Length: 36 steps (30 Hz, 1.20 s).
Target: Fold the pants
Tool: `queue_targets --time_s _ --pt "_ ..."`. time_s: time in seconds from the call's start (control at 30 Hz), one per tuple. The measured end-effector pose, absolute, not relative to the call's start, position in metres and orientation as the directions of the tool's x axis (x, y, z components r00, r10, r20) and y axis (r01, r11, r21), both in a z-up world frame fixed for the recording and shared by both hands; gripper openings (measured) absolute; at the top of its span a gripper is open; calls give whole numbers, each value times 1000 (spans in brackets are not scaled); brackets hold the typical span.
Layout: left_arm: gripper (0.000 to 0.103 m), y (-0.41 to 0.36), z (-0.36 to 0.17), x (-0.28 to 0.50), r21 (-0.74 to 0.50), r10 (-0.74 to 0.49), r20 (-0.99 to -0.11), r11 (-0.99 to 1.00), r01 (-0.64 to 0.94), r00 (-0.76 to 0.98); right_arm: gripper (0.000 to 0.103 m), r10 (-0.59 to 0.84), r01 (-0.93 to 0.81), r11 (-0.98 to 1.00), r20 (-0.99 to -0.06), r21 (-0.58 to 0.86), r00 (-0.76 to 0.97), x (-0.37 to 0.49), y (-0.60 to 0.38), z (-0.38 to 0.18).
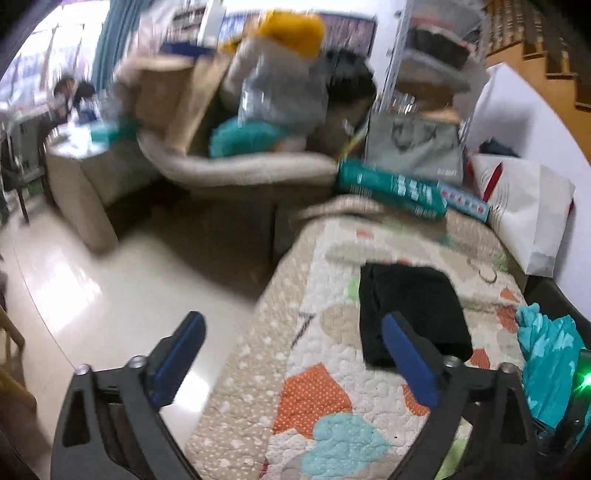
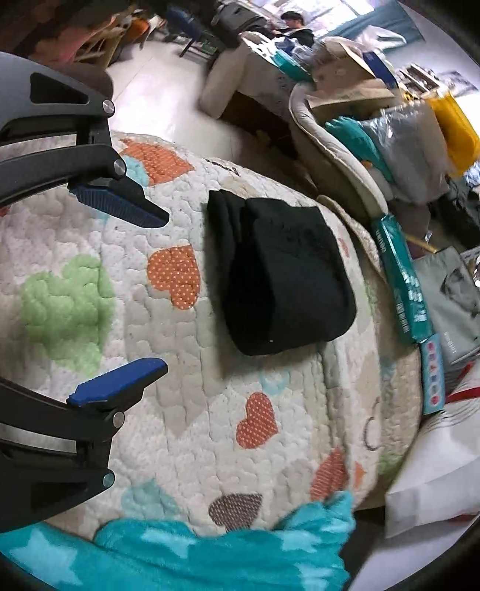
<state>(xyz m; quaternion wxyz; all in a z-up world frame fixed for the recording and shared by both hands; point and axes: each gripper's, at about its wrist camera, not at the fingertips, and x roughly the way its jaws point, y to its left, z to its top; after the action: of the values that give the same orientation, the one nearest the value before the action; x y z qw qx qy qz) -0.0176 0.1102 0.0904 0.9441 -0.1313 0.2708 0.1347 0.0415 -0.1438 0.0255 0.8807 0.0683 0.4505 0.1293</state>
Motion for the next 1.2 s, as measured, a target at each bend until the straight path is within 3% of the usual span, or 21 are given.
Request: queue_targets --time_s 0.27,0.63,1.2 --pt "103 64 115 -42 67 336 -432 937 -342 837 82 307 -148 950 -739 274 600 23 -148 33" --pt "103 32 72 -27 64 162 -672 985 -161 723 86 255 -74 960 -742 269 620 20 -162 32" --pt "103 40 34 -13 -51 51 -782 988 -146 621 87 168 -97 986 -759 137 629 20 -146 25"
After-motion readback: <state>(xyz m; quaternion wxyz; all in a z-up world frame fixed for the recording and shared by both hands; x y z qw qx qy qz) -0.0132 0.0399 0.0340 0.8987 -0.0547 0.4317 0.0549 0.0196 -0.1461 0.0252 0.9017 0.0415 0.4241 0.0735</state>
